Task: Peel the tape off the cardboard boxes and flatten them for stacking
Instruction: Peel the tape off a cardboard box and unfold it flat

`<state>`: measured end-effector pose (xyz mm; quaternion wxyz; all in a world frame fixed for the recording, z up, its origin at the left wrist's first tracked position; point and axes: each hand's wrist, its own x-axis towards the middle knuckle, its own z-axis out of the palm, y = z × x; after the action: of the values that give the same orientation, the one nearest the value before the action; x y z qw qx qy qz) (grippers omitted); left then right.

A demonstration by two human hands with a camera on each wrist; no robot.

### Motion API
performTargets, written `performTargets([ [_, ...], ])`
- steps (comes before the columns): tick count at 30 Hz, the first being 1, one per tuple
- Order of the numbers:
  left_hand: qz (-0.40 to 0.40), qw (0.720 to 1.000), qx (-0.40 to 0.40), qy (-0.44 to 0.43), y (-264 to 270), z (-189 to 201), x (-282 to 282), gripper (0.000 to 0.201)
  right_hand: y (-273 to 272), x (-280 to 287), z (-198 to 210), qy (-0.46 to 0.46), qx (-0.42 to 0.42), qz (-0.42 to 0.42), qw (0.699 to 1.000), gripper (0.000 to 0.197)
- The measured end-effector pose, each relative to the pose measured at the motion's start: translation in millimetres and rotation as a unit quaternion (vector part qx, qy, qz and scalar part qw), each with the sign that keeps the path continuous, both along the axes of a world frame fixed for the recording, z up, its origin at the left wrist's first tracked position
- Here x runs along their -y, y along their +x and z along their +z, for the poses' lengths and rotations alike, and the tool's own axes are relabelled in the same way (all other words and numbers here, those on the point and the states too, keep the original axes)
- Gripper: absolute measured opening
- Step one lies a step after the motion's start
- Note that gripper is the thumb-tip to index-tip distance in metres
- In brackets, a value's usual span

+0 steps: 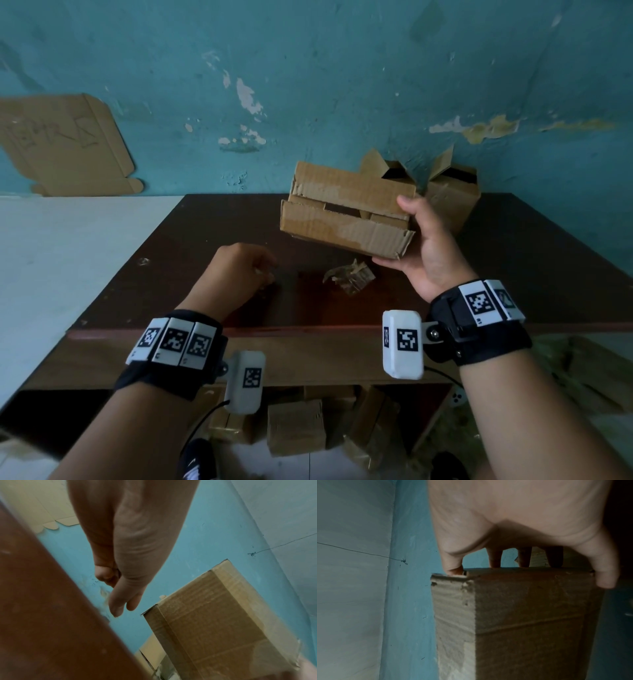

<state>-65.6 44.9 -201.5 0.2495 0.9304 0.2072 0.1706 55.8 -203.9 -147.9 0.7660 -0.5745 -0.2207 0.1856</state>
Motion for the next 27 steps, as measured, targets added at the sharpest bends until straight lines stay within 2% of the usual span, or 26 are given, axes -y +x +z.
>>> performTargets([
  [3,-0.005,1.000,0.008,-0.001,1.0,-1.5,0.2,0.013,1.3,0.4,-0.8,0.002,0.001,-0.002,1.000,0.013],
  [5,-0.010,1.000,0.028,0.004,1.2,-2.0,2.0,0.006,1.0,0.1,-0.6,0.002,0.001,0.001,1.000,0.009],
  [7,-0.004,0.998,0.065,0.020,1.9,-3.5,1.8,0.010,1.6,-0.4,-1.1,0.002,0.000,0.002,1.000,0.008],
  [11,-0.016,0.993,0.111,0.021,0.9,-4.4,-0.9,0.031,3.0,0.2,-1.3,0.007,-0.002,0.003,1.000,0.009],
  [14,-0.014,0.990,0.138,0.020,0.7,-2.3,1.2,0.024,2.7,0.3,-1.0,0.001,0.000,0.005,1.000,0.013],
  [17,-0.006,0.982,0.188,-0.004,-0.4,4.7,3.5,0.016,4.6,-0.3,-2.7,0.002,0.004,0.003,1.000,0.019],
  [22,-0.015,0.979,0.204,-0.025,-3.6,25.0,6.2,0.021,10.6,-6.7,-6.4,-0.016,0.011,0.008,1.000,0.037],
  [25,-0.040,0.967,0.235,-0.087,-2.5,35.6,11.6,0.024,10.0,-14.3,-7.5,-0.014,0.025,0.021,0.999,0.036],
  [27,-0.056,0.959,0.251,-0.121,-0.1,38.2,16.3,0.030,8.6,-18.5,-8.1,-0.009,0.030,0.022,0.999,0.043],
])
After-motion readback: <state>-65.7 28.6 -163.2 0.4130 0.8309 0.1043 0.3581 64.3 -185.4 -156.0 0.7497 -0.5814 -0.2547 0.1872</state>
